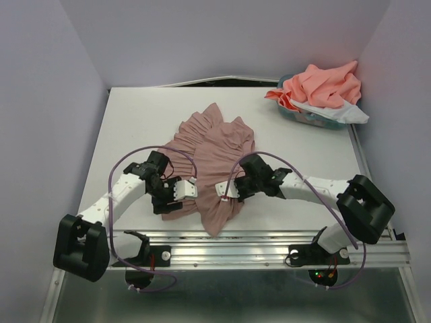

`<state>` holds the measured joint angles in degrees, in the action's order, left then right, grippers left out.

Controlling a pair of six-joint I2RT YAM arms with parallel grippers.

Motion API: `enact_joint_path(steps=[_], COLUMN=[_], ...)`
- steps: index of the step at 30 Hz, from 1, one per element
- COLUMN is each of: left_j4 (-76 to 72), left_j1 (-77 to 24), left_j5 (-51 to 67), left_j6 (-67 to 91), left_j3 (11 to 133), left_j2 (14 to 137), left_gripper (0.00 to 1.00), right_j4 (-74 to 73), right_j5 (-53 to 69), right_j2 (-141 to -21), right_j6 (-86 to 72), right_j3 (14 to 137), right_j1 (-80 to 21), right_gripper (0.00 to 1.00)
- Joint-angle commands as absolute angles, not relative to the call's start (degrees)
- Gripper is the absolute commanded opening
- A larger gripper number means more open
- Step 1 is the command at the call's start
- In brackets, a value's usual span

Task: Fold and stack the skirts
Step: Fold the skirt

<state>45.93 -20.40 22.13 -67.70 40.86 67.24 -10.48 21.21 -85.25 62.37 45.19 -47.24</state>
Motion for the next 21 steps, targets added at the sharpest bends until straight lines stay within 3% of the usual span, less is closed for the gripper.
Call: enact_joint_path(steps=[1,6,11,14,15,17,18,21], left_j4=[47.38,44.39,42.63,40.87,41.3,42.45,43.32,46.14], left_j1=[-20.48,-22.58,-25.57,-25.49,-24.1,-21.63,-20.32,-15.65], left_j5=[22.94,17.07,14.33,15.38,16.42,17.92,18.71,22.4], left_j6=[-68.12,-68.9,-70.31,-69.53,-69.52,-69.52,-69.61,-68.56], left_j3=[40.87,40.7,38.5,38.14,38.32,39.8,40.51,42.89], left_j2=[67.5,72.67,75.49,77.51,77.78,76.82,74.64,67.45], left_gripper=[0.73,0.73,0.66,0.4,0.2,0.04,0.0,0.0], right_j4=[-10.28,-10.46,-10.63,-10.63,-10.63,-10.63,-10.81,-10.72], right_j5=[21.09,19.78,18.81,18.37,18.28,18.02,17.93,17.67], right_j2=[-86.04,-86.05,-85.78,-85.52,-85.17,-83.85,-83.33,-80.87], right_j6=[58.2,54.5,50.02,47.55,45.81,44.04,43.16,40.0], right_j3=[49.04,48.96,49.39,50.27,50.45,50.54,50.54,49.92], right_j1=[-47.46,-47.46,-47.46,-47.46,-47.46,-47.46,-47.46,-47.46], right_gripper=[0.01,0.01,0.01,0.01,0.01,0.01,0.01,0.01])
